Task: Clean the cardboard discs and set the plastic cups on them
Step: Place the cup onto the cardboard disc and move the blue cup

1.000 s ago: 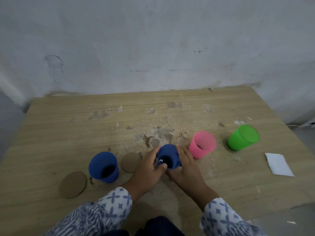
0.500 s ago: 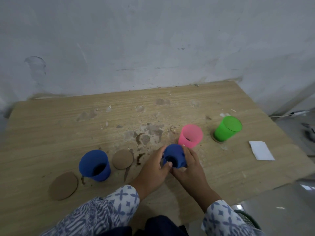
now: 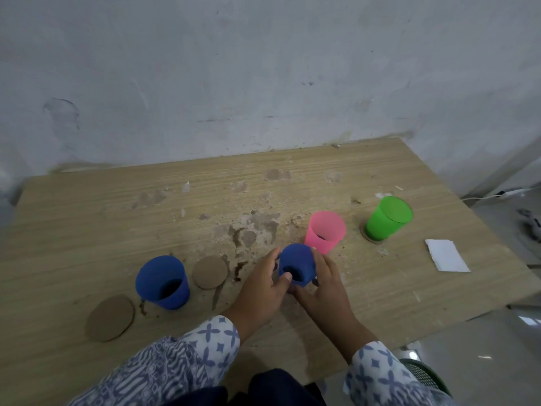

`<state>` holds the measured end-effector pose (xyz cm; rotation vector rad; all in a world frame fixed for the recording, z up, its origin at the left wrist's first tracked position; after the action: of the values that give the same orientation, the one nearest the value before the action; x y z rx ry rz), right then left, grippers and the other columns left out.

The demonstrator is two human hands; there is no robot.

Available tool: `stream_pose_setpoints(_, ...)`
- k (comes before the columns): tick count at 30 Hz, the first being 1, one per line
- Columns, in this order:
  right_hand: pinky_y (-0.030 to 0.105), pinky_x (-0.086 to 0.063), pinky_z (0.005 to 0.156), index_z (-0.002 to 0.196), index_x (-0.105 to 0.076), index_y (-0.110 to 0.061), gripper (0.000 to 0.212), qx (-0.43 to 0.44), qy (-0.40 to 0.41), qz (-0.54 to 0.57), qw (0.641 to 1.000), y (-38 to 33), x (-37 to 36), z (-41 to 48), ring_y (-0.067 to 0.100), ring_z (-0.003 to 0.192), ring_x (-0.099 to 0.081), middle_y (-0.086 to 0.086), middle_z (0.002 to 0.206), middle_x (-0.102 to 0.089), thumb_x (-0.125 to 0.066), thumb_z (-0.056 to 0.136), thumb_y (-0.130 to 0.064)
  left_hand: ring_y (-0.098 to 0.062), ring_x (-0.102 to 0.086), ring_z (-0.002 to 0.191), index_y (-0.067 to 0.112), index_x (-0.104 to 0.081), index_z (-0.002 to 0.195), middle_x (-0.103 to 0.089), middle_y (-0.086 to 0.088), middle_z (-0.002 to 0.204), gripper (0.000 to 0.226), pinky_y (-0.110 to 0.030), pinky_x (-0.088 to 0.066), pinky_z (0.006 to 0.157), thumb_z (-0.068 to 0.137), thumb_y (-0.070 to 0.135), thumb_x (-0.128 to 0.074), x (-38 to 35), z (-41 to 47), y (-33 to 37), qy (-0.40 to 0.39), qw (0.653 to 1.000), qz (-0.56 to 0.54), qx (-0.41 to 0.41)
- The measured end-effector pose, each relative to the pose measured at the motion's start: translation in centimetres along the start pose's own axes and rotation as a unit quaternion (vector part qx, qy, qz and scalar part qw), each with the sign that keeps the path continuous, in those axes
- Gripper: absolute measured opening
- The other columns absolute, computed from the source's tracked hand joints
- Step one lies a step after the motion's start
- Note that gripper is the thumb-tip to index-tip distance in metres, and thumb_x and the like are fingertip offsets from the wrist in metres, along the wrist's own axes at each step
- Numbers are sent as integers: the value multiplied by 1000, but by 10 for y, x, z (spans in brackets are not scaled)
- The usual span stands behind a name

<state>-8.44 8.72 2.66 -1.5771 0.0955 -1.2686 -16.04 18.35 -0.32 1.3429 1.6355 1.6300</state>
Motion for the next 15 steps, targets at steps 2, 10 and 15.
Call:
stream_pose_setpoints(2, 24, -36, 92, 135, -31, -27, 75, 15, 7, 4, 1000, -4, 3, -2, 8, 114, -39, -6, 125, -37, -76, 75, -25, -12, -31, 139, 22, -25, 148, -34, 5, 151, 57, -36, -33, 112, 97, 23, -50, 1, -2, 1, 4, 1000, 3, -1)
stream_pose_setpoints(10, 30, -34, 95, 130, -47, -6, 69, 36, 52, -27, 998, -9, 18, -5, 16, 117, -42, 11, 129, -47, -49, 74, -46, 7, -27, 125, 21, -29, 146, -33, 6, 148, 54, 7, -17, 90, 97, 21, -50, 17, -7, 23, 68, 993, 65, -70)
stream_pose_setpoints(15, 27, -36, 93, 117, -59, -6, 54, 29, 102, -34, 994, -10, 37, -1, 22, 113, -50, 12, 120, -55, -46, 79, -42, 6, -29, 125, 22, -36, 142, -37, 7, 145, 47, -1, -19, 98, 97, 22, -49, 15, -6, 57, 82, 983, 93, -139)
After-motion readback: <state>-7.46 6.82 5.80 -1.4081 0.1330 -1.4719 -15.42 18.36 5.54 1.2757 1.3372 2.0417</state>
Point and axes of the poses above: each hand's wrist, its own z-axis towards the middle knuckle, its own x-axis out of the back of the hand, y = z × x, the point moved 10 cm from there along z, towards the middle knuckle
